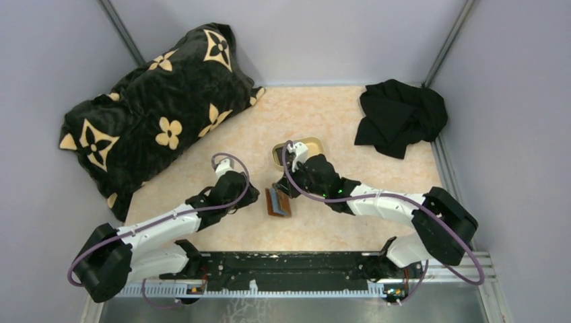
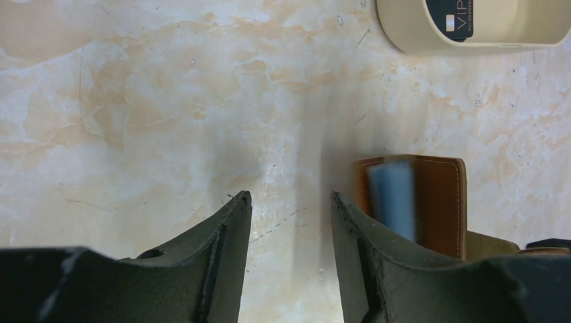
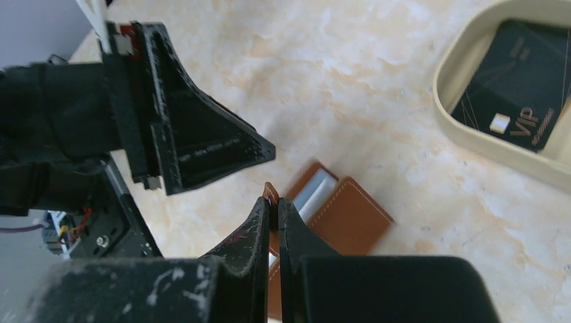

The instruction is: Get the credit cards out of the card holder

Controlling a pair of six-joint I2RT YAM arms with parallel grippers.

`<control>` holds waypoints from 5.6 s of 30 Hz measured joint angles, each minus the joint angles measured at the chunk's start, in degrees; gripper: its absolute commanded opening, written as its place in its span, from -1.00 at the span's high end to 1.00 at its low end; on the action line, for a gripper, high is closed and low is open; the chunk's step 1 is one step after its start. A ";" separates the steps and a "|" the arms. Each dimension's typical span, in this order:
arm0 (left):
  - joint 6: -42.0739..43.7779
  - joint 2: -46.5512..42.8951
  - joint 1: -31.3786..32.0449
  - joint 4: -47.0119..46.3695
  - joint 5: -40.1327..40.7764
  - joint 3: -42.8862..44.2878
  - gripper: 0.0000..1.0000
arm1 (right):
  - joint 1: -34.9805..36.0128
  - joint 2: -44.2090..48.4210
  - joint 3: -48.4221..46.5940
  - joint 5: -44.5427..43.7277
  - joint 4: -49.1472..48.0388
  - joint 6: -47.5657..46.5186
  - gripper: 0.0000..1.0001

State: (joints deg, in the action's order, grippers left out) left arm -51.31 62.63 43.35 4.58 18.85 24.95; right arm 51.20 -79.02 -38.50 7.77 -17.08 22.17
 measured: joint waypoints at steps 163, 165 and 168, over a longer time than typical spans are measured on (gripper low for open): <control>-0.24 34.67 11.32 -17.03 -19.93 22.47 -0.05 | -15.04 14.78 21.97 0.50 11.76 11.06 1.00; 0.09 31.43 11.32 -15.89 -18.47 21.70 -0.06 | -15.04 13.35 21.97 0.87 9.51 11.32 1.00; 0.13 27.10 11.32 -14.75 -16.50 20.17 0.02 | -14.99 11.96 21.97 1.42 7.28 11.50 1.00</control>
State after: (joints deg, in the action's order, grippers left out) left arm -51.18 89.73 54.68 -10.17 2.35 45.12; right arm 36.21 -67.07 -16.53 9.19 -9.80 33.67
